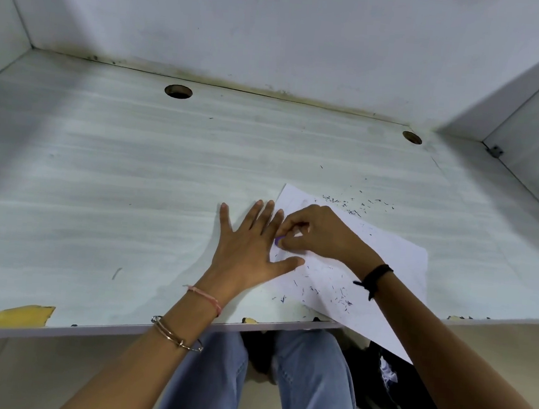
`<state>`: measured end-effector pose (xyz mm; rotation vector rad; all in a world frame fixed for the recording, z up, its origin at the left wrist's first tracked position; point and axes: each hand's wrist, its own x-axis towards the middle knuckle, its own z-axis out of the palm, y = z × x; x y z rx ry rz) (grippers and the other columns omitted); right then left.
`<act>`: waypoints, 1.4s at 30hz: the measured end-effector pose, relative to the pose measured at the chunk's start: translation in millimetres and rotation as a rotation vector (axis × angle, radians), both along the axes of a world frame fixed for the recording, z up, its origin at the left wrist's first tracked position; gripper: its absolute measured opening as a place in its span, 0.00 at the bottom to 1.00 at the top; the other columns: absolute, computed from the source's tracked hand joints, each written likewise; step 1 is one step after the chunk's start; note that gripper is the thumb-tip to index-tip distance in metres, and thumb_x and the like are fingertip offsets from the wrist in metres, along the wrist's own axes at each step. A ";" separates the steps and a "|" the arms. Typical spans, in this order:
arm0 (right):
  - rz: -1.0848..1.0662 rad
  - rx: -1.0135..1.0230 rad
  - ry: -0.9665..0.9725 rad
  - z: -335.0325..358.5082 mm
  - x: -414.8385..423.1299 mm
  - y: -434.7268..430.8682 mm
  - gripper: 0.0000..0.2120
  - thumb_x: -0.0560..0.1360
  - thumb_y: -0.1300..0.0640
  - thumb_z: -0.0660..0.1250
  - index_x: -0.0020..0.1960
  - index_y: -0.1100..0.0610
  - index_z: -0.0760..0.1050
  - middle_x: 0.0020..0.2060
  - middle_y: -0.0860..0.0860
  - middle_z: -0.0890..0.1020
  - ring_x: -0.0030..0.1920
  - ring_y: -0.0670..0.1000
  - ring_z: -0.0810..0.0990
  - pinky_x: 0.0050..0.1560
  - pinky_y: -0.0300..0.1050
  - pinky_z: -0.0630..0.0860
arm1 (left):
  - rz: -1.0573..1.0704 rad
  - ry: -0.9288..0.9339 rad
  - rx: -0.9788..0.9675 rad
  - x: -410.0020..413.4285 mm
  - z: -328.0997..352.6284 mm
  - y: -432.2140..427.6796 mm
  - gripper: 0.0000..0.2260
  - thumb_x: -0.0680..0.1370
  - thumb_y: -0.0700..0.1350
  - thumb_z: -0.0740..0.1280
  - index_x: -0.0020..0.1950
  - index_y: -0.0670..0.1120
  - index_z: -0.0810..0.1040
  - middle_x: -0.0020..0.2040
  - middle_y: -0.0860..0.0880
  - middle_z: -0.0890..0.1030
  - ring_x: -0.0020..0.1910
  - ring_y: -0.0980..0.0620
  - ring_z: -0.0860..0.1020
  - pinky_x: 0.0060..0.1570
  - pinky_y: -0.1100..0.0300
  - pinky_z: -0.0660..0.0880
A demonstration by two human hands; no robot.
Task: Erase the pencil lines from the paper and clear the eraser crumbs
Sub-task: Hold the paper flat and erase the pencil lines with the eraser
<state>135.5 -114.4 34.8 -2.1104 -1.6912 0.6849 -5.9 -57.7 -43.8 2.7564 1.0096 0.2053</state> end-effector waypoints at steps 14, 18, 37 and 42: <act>0.013 0.004 -0.038 -3.0 4.2 6.5 0.02 0.68 0.61 0.72 0.40 0.57 0.83 0.31 0.46 0.79 0.28 0.39 0.73 0.32 0.29 0.66 | -0.005 0.001 -0.001 0.0 0.7 -0.7 0.46 0.68 0.77 0.37 0.80 0.53 0.42 0.80 0.51 0.42 0.78 0.54 0.39 0.69 0.30 0.36; -0.081 0.077 -0.065 -0.6 14.8 10.2 0.02 0.69 0.60 0.72 0.41 0.56 0.83 0.36 0.49 0.83 0.33 0.41 0.75 0.36 0.33 0.68 | -0.002 0.014 -0.010 -0.4 2.4 -0.8 0.45 0.69 0.76 0.40 0.80 0.53 0.42 0.80 0.51 0.41 0.78 0.54 0.38 0.69 0.30 0.36; 0.015 -0.023 -0.098 2.2 12.0 13.7 0.03 0.68 0.60 0.72 0.42 0.56 0.83 0.35 0.48 0.81 0.30 0.42 0.72 0.32 0.30 0.65 | -0.008 0.001 -0.014 -0.9 3.0 -1.6 0.45 0.69 0.77 0.39 0.80 0.53 0.42 0.80 0.51 0.41 0.78 0.53 0.39 0.69 0.30 0.35; -0.094 0.071 -0.140 1.2 17.2 14.4 0.02 0.68 0.59 0.72 0.41 0.55 0.83 0.36 0.48 0.83 0.35 0.47 0.78 0.36 0.38 0.69 | -0.005 0.028 -0.019 -1.0 4.8 -1.7 0.45 0.69 0.76 0.40 0.80 0.53 0.41 0.80 0.51 0.40 0.78 0.53 0.38 0.69 0.31 0.34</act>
